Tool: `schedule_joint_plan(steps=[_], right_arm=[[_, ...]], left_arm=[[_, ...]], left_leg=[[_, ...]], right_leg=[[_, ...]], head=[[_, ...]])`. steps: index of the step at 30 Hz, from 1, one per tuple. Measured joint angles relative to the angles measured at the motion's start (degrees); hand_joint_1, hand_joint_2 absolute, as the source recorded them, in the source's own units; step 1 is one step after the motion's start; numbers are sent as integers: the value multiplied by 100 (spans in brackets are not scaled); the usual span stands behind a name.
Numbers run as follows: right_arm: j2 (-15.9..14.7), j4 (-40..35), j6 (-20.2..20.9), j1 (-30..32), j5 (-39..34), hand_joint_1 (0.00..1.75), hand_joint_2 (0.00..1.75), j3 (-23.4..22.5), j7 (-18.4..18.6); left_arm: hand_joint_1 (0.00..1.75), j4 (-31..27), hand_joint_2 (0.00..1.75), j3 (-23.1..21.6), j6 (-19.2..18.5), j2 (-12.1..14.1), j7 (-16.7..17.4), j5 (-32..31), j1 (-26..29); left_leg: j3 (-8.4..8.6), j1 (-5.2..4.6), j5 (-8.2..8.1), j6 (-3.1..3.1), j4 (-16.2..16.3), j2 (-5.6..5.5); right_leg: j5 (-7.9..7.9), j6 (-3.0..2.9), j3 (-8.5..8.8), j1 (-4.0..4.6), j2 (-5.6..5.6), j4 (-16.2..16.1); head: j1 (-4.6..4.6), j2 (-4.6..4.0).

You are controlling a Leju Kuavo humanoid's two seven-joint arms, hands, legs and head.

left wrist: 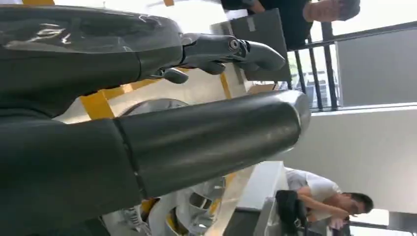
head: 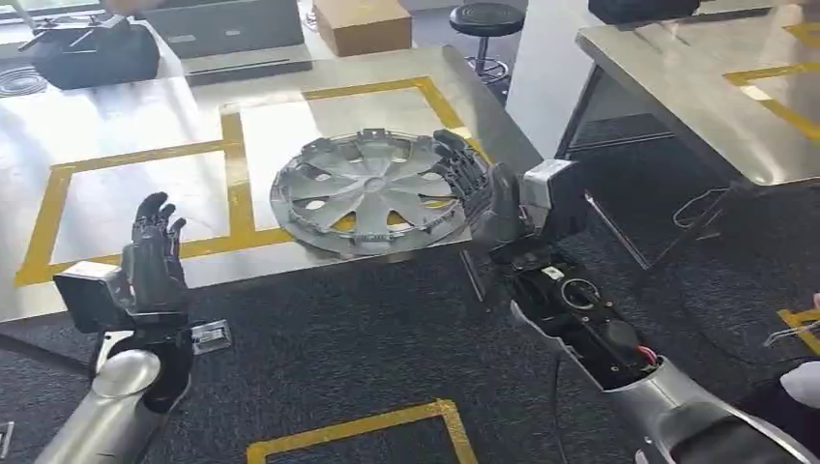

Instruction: Take the parts from the cabinet and place them on the table.

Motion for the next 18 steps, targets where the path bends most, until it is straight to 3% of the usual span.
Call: schedule_joint_plan(steps=[1, 2, 4, 5, 6, 8, 9, 10, 11, 12, 14, 15, 18], right_arm=[[-2, -9, -7, 7, 0, 0, 0, 0, 2], [-7, -15, -7, 11, 0, 0, 0, 0, 4], [-11, -28, -9, 13, 0, 0, 0, 0, 7], [-37, -35, -9, 17, 0, 0, 0, -4, 4], [-55, -46, -11, 15, 0, 0, 0, -4, 9], [-72, -48, -13, 25, -2, 0, 0, -2, 9], [-72, -48, -13, 45, -2, 0, 0, 0, 11], [-79, -48, -13, 59, -2, 0, 0, 0, 13], [-87, -48, -13, 66, -2, 0, 0, 0, 17], [-90, -48, -15, 67, -2, 0, 0, -2, 17], [-92, -55, -15, 54, -2, 0, 0, -2, 17], [-92, -59, -15, 49, -2, 0, 0, -2, 17], [-92, -66, -15, 46, -4, 0, 0, 0, 20]], left_arm=[[0, -20, 0, 0, 2, -9, 0, 0, -6], [0, -22, 0, 0, 9, -9, 0, 0, -3], [0, -22, 0, 0, 26, -9, 4, 0, 1], [0, -28, 0, 0, 26, -20, 4, 0, -3], [0, -33, 0, 0, 28, -24, 4, 0, -6], [0, -35, 0, 0, 33, -28, 11, 0, 2], [0, -35, 0, 0, 33, -28, 11, 0, 5], [0, -35, 0, 0, 35, -28, 20, 0, 16], [0, -35, 0, 0, 39, -28, 22, 0, 30], [0, -35, 0, 0, 44, -28, 22, 0, 34], [0, -46, 0, 0, 48, -31, 24, 0, 24], [0, -50, 0, 0, 48, -31, 24, 0, 22], [0, -61, 0, 0, 48, -31, 28, 0, 23]], left_leg=[[-18, -6, 30, -33, -5, 20], [-27, -17, 34, -25, -4, 11], [-25, 7, 104, 38, -68, 12], [-18, 36, 139, 57, -94, 28], [-27, 35, 153, 83, -102, 27], [-55, 32, 170, 106, -98, 29], [-72, 28, 183, 115, -95, 30], [-84, 26, 191, 111, -93, 30], [-86, 26, 197, 110, -91, 28], [-84, 26, 200, 106, -88, 26], [-81, 26, 197, 97, -67, 21], [-106, 6, 214, 63, -66, 20], [-201, 7, 292, -47, -44, 18]], right_leg=[[15, 21, -2, -36, -6, -12], [23, 45, 0, -39, -14, -18], [57, 109, -10, -26, -19, -44], [-43, 127, -70, -56, -25, 29], [-283, 155, -158, -49, -34, 267], [-814, 203, -499, -53, -36, 1265], [-983, 221, -641, -53, -37, 1683], [-1042, 229, -692, -54, -38, 1901], [-939, 227, -586, -54, -40, 1774], [-740, 217, -349, -54, -40, 1401], [-267, 179, 265, -53, -39, 269], [-349, 143, 408, -37, -32, 31], [-309, 83, 378, 12, -25, -33]], head=[[22, 0], [44, 0], [35, 0], [39, 0], [74, 0], [195, 0], [201, 0], [234, 0], [271, 0], [306, 0], [378, 0], [387, 0], [415, 0]])
